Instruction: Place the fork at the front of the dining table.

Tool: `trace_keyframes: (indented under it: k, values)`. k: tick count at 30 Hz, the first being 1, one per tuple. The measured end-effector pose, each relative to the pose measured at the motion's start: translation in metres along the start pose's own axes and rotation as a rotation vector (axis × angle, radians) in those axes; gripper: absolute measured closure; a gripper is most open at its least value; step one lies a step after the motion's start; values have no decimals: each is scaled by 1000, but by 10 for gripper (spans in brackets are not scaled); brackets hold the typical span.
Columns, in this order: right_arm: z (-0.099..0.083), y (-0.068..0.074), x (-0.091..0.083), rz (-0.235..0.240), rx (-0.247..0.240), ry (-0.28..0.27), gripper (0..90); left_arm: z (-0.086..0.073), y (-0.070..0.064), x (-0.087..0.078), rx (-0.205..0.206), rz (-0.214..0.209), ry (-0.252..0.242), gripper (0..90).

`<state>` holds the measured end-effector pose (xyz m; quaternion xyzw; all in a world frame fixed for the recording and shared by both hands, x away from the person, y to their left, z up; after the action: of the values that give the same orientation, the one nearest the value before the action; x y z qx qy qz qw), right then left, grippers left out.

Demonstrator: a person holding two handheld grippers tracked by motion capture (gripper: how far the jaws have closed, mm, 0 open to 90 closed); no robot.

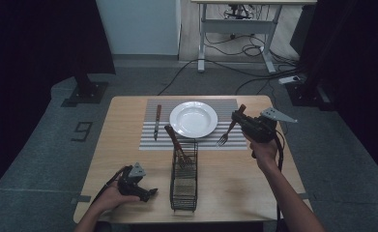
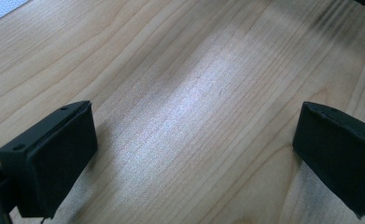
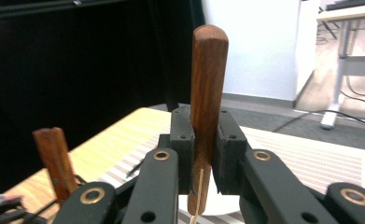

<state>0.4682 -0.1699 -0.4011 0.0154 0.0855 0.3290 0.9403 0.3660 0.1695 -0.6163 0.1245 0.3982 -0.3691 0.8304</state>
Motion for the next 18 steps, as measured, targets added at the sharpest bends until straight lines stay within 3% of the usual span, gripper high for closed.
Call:
trace_keyframes:
  k: [18]
  values:
    - [-30,-25,14,-92,-34,114,804,0,0,0,-1,0,-1,0]
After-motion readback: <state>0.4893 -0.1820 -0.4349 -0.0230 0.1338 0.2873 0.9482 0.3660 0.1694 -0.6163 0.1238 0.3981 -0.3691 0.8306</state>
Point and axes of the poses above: each handheld gripper's, and its own axes: x roughly forward along the jaws, z roughly out of its top, y roughly to its left, the point moved 9 cm from there along x, roughly forward along the jaws, and after that the axes turned 7 degrees about -x, right-handed, at the moved point
